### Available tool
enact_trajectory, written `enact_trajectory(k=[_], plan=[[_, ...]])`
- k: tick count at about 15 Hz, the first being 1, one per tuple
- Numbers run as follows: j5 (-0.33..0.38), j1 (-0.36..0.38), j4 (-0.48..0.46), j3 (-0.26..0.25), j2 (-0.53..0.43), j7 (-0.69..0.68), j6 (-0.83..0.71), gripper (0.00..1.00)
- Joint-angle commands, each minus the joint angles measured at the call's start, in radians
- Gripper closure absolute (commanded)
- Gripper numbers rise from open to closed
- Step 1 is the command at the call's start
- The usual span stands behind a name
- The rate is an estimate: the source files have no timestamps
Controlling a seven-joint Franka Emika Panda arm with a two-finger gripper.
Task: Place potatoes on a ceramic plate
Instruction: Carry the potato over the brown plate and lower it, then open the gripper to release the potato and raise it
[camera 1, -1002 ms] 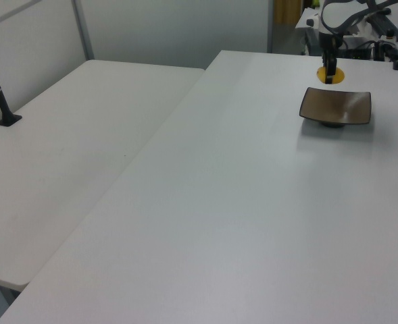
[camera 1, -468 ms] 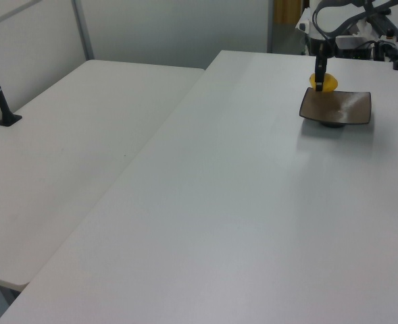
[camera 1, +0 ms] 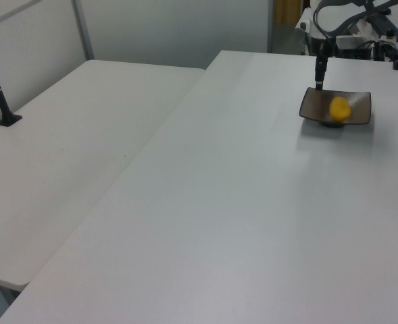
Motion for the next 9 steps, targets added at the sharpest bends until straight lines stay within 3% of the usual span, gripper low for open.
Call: enact_trajectory(k=[1,4,9], plan=[[0.008,0.001,-0.022,-0.001,-0.061,0.029,-0.051,0.00],[0.077,0.006,-0.017,0.005,-0.105,0.096,-0.100,0.00],[0.096,0.006,-0.005,0.100,-0.180,0.298,-0.232,0.00]])
